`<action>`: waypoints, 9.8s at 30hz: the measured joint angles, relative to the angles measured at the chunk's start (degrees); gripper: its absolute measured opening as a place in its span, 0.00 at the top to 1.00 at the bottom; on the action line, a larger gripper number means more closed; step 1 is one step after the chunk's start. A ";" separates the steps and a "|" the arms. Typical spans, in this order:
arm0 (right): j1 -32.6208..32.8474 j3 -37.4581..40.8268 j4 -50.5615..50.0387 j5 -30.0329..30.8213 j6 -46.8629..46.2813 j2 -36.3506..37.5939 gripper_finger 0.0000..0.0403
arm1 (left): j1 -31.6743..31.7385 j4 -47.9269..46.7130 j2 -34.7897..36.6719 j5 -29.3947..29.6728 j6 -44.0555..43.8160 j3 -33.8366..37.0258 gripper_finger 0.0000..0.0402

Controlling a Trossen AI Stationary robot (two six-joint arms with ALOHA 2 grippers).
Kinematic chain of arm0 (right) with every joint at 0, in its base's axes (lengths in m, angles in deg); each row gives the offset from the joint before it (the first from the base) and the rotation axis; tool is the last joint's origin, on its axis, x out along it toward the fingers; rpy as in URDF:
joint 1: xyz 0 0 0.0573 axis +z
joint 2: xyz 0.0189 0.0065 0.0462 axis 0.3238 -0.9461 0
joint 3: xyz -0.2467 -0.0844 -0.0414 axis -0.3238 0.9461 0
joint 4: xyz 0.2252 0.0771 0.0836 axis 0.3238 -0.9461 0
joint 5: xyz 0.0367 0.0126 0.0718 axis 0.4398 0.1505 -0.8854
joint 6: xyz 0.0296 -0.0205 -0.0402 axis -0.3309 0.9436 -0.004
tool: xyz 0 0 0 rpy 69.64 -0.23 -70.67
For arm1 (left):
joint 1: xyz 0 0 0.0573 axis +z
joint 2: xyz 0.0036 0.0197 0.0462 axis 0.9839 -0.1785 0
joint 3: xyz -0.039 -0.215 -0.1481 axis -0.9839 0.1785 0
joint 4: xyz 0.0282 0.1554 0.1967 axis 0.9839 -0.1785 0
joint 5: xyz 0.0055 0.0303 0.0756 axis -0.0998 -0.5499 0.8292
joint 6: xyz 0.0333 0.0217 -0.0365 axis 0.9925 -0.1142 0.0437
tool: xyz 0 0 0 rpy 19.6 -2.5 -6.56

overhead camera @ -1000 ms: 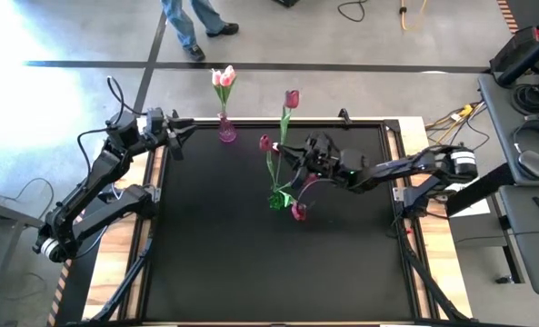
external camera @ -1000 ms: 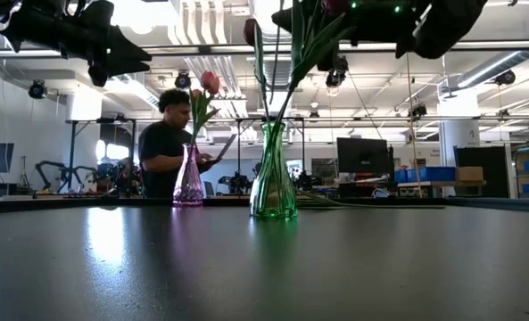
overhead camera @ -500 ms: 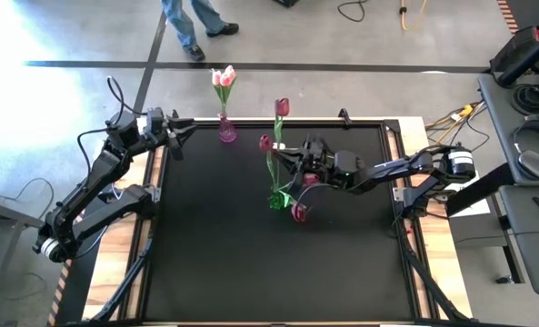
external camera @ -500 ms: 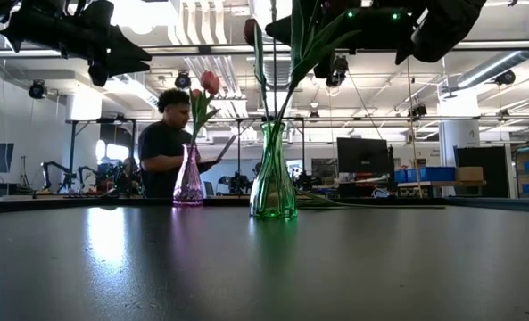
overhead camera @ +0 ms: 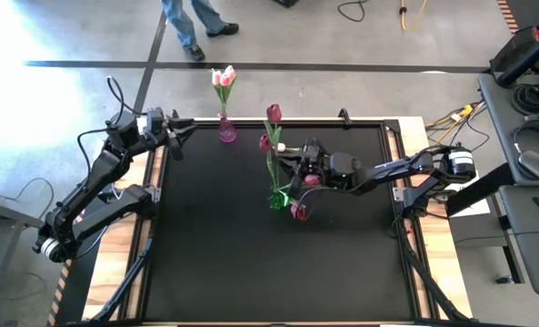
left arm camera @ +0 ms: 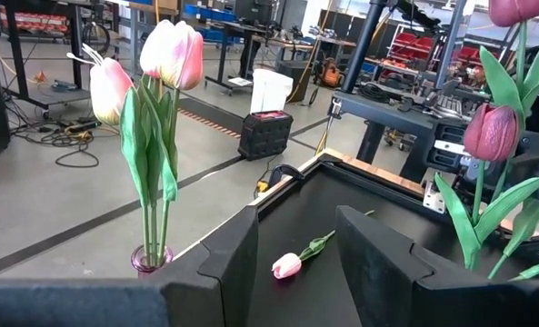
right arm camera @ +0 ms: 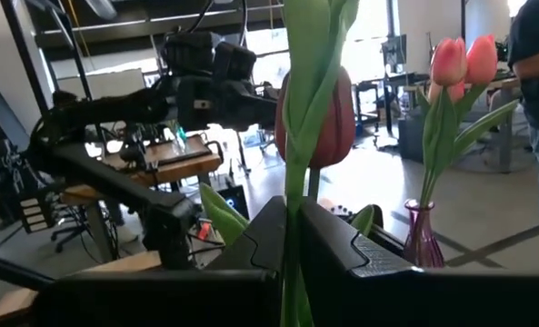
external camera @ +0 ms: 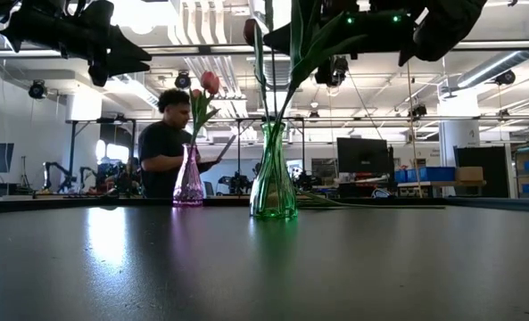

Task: Sort flowers into vase by color
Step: Put the red flower into the green vase, then put the pink flower into the violet vase

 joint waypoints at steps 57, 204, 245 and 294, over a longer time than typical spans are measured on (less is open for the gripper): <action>3.13 -35.54 -79.30 2.02 -11.71 -0.39 0.66 | 0.02 -0.11 0.10 -0.34 2.19 0.00 0.67; -13.14 -73.42 -53.85 -15.17 6.52 -19.35 0.58 | -4.41 -3.45 -31.53 -17.78 11.75 -38.09 1.00; -10.93 -73.26 -63.39 -6.86 16.52 -13.55 0.71 | 3.74 32.65 -36.22 3.09 7.54 -16.92 1.00; -10.93 -73.24 -65.25 -6.88 16.07 -13.60 0.82 | 3.82 22.81 -39.38 -1.36 12.73 -15.07 0.95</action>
